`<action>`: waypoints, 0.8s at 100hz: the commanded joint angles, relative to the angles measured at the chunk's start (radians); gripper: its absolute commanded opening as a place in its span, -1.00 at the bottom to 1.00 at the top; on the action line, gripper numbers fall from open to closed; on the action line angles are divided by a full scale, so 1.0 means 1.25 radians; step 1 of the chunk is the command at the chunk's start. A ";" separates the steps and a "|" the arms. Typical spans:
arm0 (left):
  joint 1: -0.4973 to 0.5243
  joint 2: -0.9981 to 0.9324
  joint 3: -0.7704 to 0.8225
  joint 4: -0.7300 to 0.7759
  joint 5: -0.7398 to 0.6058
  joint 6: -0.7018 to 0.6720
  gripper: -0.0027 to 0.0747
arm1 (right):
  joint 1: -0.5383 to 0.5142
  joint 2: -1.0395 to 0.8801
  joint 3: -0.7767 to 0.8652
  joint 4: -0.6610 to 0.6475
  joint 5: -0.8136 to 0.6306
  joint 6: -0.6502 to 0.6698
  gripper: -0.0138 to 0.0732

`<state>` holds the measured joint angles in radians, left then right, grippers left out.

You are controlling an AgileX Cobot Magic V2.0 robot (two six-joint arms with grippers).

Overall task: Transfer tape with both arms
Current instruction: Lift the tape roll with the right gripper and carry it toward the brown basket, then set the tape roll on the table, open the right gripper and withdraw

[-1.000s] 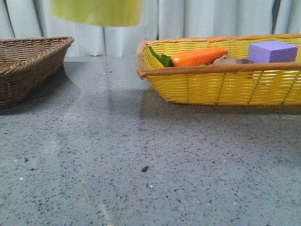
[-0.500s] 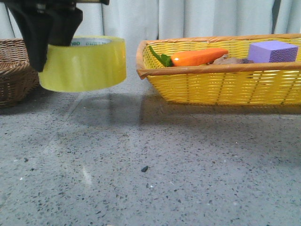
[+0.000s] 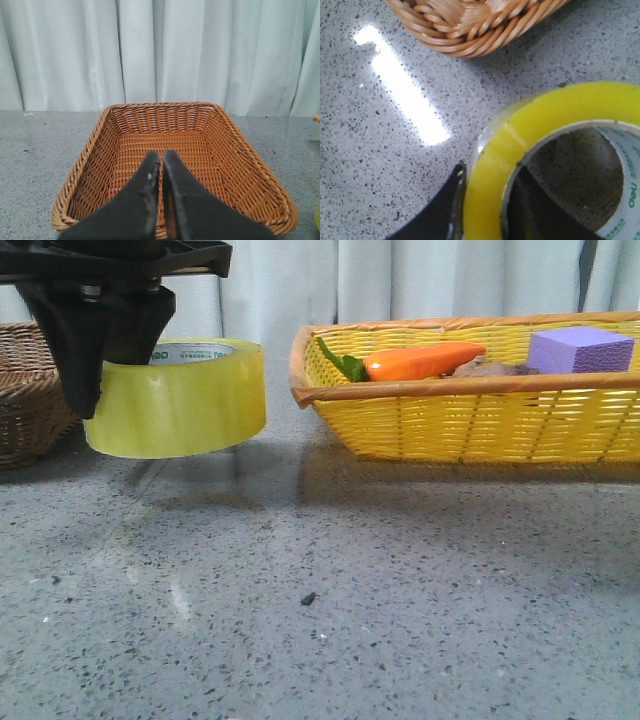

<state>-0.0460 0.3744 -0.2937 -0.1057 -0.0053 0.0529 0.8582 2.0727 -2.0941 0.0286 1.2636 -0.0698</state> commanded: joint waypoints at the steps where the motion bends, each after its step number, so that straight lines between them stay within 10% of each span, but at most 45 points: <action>1: -0.007 0.013 -0.030 -0.006 -0.064 -0.005 -0.99 | -0.001 -0.051 -0.029 -0.015 -0.029 -0.009 -0.33; 51: -0.007 0.013 -0.030 -0.006 -0.063 -0.005 -0.99 | -0.001 -0.067 -0.031 -0.015 -0.003 -0.009 -0.20; 80: -0.008 0.013 -0.031 -0.006 -0.064 -0.005 -0.99 | -0.001 -0.197 -0.031 -0.029 0.000 -0.009 -0.84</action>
<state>-0.0460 0.3744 -0.2937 -0.1057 -0.0053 0.0529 0.8582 1.9397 -2.0984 0.0134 1.2528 -0.0717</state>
